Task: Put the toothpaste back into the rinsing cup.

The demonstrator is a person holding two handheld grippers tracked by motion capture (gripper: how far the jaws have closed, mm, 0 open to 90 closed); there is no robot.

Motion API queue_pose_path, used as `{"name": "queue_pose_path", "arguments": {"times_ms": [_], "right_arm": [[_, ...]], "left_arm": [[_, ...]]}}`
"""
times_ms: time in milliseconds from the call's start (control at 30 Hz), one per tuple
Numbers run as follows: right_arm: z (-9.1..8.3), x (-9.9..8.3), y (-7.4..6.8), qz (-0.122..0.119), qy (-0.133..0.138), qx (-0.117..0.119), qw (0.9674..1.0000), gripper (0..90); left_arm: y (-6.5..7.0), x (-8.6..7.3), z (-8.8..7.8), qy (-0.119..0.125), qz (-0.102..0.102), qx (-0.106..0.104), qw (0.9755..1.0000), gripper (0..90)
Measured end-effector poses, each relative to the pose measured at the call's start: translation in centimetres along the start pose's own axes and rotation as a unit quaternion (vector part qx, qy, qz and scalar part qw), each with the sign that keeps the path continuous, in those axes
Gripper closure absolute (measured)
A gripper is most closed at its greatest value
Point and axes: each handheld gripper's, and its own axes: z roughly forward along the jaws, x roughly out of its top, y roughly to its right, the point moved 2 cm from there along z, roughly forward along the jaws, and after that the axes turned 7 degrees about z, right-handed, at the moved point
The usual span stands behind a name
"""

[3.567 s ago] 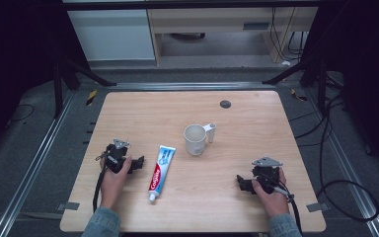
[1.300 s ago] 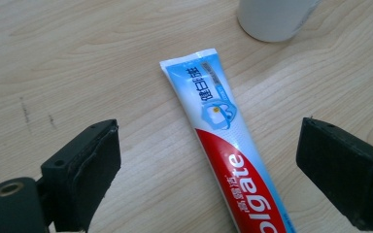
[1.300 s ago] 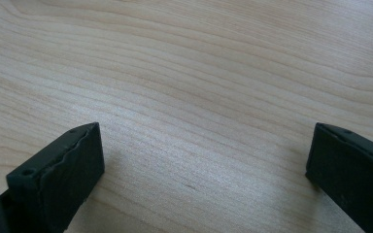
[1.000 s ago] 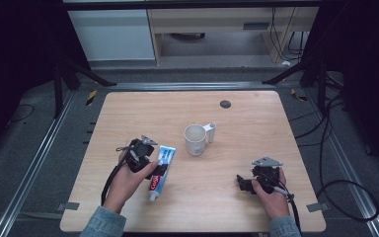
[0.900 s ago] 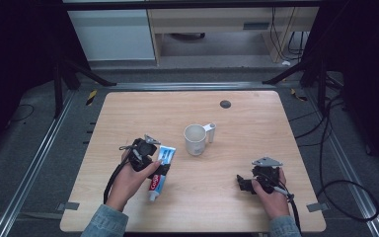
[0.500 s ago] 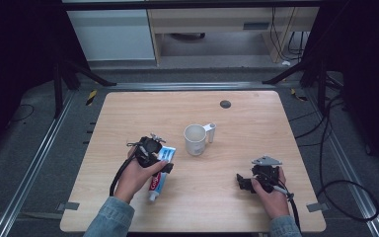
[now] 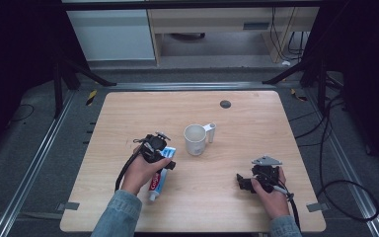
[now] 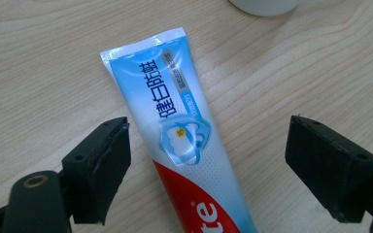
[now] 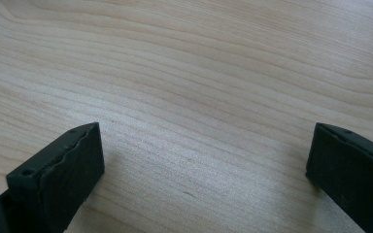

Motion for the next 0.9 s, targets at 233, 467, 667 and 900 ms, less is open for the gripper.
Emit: {"name": "queue_pose_path", "arguments": {"times_ms": [233, 467, 667, 900], "right_arm": [[0.0, 0.0, 0.0, 0.001, 0.000, 0.000, 1.0000, 0.4], [0.0, 0.0, 0.0, 0.001, -0.001, 0.000, 1.0000, 0.4], [0.0, 0.0, 0.0, 0.001, -0.001, 0.000, 1.0000, 0.4], [0.0, 0.0, 0.0, 0.001, -0.001, 0.000, 1.0000, 0.4]], "left_arm": [[-0.2, -0.2, 1.2, -0.013, -0.010, 0.008, 0.9998, 15.0], [-0.4, -0.4, 2.2, -0.022, -0.018, 0.001, 0.9996, 15.5], [-0.6, -0.5, 2.5, -0.026, -0.021, 0.001, 0.9994, 16.2], [-0.6, -0.6, 2.8, -0.028, -0.021, 0.005, 0.9994, 20.9]]}}
